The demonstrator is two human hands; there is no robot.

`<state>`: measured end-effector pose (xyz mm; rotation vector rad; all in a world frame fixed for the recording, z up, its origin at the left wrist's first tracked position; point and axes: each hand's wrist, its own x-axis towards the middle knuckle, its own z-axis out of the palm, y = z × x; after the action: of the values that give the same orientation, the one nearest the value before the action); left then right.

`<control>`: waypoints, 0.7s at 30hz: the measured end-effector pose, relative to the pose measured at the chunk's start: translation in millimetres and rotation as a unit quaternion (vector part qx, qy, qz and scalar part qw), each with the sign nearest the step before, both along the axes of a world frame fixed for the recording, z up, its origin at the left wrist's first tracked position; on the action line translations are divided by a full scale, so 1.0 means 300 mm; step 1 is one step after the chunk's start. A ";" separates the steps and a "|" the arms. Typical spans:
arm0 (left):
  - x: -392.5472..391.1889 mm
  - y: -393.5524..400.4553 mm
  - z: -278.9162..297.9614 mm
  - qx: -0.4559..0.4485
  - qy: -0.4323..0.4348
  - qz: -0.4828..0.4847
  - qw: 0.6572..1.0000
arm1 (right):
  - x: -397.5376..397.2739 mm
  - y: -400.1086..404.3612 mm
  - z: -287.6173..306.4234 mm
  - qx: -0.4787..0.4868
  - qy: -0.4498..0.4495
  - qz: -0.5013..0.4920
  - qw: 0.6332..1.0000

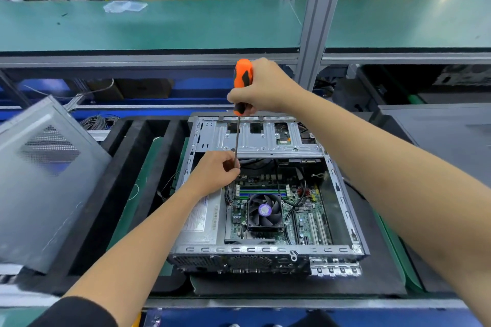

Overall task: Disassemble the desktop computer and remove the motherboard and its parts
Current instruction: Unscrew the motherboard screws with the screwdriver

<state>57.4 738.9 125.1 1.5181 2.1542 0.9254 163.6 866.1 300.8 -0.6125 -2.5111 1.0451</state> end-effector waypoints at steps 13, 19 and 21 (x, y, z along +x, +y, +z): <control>-0.003 0.018 -0.010 -0.064 0.042 -0.010 0.997 | -0.001 -0.005 -0.055 0.024 -0.001 0.005 1.000; -0.002 0.018 -0.006 -0.068 0.030 -0.015 0.997 | -0.012 -0.005 -0.065 0.053 -0.009 0.008 0.999; 0.000 0.015 -0.002 -0.062 0.040 -0.011 0.997 | -0.015 -0.009 -0.065 0.060 -0.010 0.015 0.998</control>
<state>57.4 743.3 124.3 1.5385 2.2015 0.7203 159.1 863.4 281.4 -0.5557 -2.5855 0.8944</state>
